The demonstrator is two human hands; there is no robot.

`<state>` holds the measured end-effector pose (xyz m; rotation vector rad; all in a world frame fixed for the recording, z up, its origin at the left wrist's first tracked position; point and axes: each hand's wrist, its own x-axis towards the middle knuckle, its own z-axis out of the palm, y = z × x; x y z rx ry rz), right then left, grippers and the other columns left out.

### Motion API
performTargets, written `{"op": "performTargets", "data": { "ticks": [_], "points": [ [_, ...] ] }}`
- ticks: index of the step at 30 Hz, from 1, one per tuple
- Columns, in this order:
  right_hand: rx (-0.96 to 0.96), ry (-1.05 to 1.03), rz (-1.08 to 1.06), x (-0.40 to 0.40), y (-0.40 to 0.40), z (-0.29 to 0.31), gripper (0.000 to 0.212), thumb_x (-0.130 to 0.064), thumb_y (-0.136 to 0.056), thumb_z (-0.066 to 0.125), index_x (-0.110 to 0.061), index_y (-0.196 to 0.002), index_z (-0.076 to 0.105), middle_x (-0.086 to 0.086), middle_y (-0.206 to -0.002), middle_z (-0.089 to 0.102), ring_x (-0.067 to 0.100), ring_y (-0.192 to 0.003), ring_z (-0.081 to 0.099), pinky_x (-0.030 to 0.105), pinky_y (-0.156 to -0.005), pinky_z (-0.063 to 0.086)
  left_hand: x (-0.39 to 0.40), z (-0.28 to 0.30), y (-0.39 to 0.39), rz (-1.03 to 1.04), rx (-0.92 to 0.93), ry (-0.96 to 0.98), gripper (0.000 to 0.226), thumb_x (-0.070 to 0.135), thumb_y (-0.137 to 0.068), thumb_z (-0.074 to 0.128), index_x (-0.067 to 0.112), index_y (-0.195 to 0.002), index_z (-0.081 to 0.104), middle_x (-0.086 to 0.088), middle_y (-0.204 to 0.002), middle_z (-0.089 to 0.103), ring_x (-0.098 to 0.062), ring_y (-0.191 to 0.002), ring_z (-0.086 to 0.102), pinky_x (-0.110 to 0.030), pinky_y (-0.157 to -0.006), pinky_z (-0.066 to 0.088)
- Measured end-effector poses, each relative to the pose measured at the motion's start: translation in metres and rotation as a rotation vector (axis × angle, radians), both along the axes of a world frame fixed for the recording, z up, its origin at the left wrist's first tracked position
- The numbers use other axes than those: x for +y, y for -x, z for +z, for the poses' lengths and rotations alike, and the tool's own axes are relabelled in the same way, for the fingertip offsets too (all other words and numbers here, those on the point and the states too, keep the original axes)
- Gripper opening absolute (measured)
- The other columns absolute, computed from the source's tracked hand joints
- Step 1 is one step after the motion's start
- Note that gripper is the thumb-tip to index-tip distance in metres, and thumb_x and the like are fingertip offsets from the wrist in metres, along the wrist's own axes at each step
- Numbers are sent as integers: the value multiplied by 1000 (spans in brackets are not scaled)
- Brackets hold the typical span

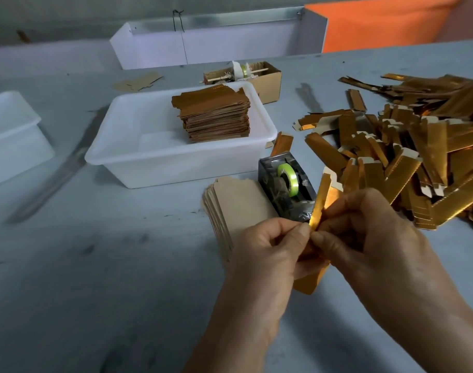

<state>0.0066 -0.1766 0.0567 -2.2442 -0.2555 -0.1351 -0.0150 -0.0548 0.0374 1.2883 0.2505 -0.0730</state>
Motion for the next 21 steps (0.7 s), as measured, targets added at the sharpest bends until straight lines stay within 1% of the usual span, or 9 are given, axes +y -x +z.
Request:
{"op": "performTargets", "data": {
  "ticks": [2, 4, 7, 11, 13, 15, 17, 19, 21],
  "points": [
    [-50, 62, -15, 4, 2, 1, 32, -22, -75, 72, -34, -83, 43, -13, -64, 62, -5, -63, 61, 7, -55, 48, -3, -1, 0, 47, -8, -55, 19, 15, -95, 57, 2, -92, 70, -11, -81, 75, -21, -74, 73, -33, -72, 60],
    [-130, 161, -28, 7, 5, 4, 34, -20, -74, 73, -31, -86, 43, -15, -62, 57, -1, -58, 59, 16, -46, 48, -8, -1, 1, 97, -17, -83, 17, 16, -94, 58, 6, -91, 72, -9, -80, 75, -21, -74, 73, -32, -71, 61],
    [-194, 253, -58, 7, 8, 7, 37, -20, -71, 74, -28, -89, 42, -19, -61, 53, 6, -56, 59, 28, -47, 50, -17, -1, 3, 190, -73, -186, 15, 18, -93, 60, 15, -84, 73, -3, -76, 73, -18, -73, 73, -25, -64, 59],
    [-165, 209, -81, 6, 9, 10, 37, -31, -67, 71, -32, -87, 40, -23, -59, 49, -1, -56, 53, 20, -47, 41, -24, -4, 8, 298, -175, -379, 11, 25, -89, 63, 24, -81, 71, 5, -76, 71, -12, -72, 70, -30, -68, 59],
    [-114, 186, -85, 7, 9, 11, 36, -39, -67, 70, -33, -85, 40, -22, -59, 50, 2, -55, 56, 19, -45, 39, -25, -5, 11, 328, -210, -419, 12, 24, -89, 63, 25, -79, 69, 4, -77, 71, -11, -72, 70, -30, -68, 59],
    [-117, 214, -91, 7, 7, 11, 39, -55, -61, 59, -28, -84, 41, -21, -57, 45, 4, -47, 50, 17, -42, 32, -23, -5, 13, 350, -238, -435, 12, 24, -88, 63, 25, -78, 69, 5, -77, 71, -10, -72, 70, -27, -67, 58],
    [-119, 233, -98, 3, 5, 10, 53, -64, -55, 49, -20, -82, 44, -16, -53, 39, 3, -42, 41, 16, -43, 27, -20, -3, 14, 358, -262, -439, 10, 25, -88, 63, 25, -80, 69, 5, -79, 72, -8, -72, 70, -22, -66, 57],
    [-76, 188, -68, -2, 4, 8, 53, -66, -53, 50, -22, -82, 47, -12, -54, 44, 5, -43, 45, 18, -44, 30, -17, -1, 14, 356, -272, -424, 9, 25, -87, 64, 26, -80, 70, 5, -80, 72, -9, -72, 71, -21, -66, 57],
    [45, -9, -37, -3, 5, 7, 44, -65, -51, 55, -30, -77, 53, -5, -59, 57, 6, -57, 59, 18, -50, 36, -17, -1, 14, 329, -259, -412, 8, 24, -87, 65, 26, -80, 70, 5, -78, 72, -12, -72, 71, -26, -66, 59]
  ]
}}
